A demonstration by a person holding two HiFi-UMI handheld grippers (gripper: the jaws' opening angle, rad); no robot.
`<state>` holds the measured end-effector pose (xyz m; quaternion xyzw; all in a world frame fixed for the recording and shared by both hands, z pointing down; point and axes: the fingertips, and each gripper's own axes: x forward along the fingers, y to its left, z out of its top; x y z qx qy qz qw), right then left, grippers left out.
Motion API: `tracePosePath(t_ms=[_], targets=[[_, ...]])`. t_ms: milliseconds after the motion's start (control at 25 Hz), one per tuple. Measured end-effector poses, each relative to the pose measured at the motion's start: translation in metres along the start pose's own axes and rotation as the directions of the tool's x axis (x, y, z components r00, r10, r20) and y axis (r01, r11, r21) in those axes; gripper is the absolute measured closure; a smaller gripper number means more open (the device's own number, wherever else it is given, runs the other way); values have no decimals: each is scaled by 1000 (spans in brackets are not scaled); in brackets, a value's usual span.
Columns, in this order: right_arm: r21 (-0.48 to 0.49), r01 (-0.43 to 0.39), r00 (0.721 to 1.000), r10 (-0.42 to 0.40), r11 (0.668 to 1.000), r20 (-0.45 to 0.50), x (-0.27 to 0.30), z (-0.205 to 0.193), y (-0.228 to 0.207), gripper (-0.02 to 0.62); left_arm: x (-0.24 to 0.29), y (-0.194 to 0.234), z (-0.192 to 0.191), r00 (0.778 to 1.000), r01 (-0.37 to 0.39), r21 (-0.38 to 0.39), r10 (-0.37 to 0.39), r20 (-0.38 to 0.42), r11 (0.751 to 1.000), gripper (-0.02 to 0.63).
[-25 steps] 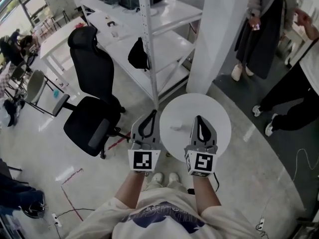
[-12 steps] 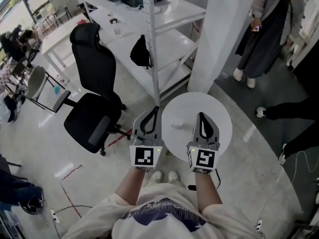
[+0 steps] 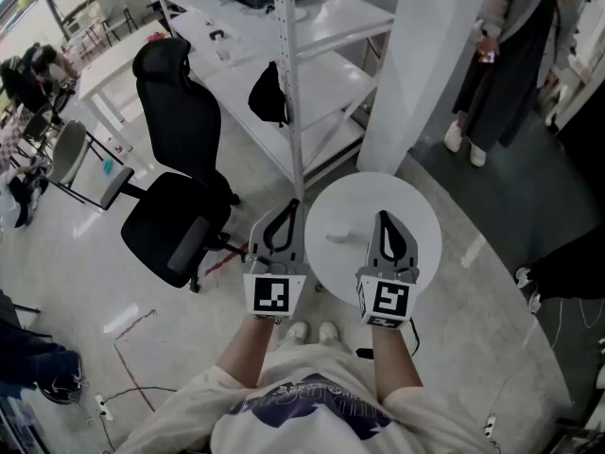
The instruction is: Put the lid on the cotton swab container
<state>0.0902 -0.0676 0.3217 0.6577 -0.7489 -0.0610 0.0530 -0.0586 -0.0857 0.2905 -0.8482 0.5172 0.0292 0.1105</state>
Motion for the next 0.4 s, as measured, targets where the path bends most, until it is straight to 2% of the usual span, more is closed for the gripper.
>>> tracePosePath(t_ms=[400], targets=[[-23, -14, 1000, 14, 1000, -6, 4, 5, 9, 588, 1, 6, 1, 1000, -4, -4, 4, 12, 1000, 607]])
